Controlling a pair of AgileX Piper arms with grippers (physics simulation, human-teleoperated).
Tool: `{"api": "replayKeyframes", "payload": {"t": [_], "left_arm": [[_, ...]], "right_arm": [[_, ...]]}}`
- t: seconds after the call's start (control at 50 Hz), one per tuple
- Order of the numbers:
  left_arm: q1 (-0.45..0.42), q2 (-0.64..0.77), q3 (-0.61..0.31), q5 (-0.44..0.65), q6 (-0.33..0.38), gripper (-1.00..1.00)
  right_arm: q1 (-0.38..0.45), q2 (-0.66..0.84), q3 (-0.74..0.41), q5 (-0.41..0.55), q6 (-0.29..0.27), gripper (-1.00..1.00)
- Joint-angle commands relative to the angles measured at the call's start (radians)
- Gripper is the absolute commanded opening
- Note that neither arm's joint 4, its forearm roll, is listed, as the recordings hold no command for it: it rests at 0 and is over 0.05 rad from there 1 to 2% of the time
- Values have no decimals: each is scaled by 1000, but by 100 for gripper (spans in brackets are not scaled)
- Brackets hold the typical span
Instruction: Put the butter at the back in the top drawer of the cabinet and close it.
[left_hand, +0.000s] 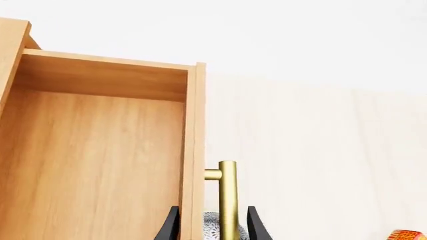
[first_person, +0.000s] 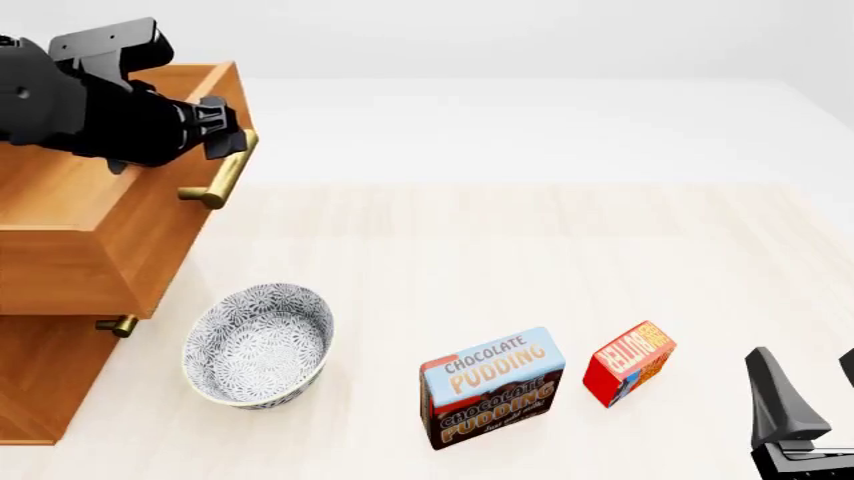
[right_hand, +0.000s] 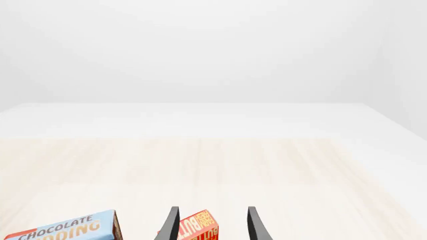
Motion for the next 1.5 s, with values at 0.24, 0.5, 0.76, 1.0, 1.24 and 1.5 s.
{"api": "replayKeyframes", "payload": {"t": [0.24,0.5,0.76,1.0,1.24,1.5], "left_arm": [[-62,36,43,-12,17,100],[-105,29,48,-30,-13,100],[-115,16,53,-30,-22,100],[-154,31,47,-38,-37,100],[-194,68,46,-62,-49,100],[-204,80,28,-51,-45,100]], "right_arm": [[0,0,0,0,0,100],[0,0,0,0,0,100],[0,0,0,0,0,100],[0,0,0,0,0,100],[0,0,0,0,0,100],[0,0,0,0,0,100]]}}
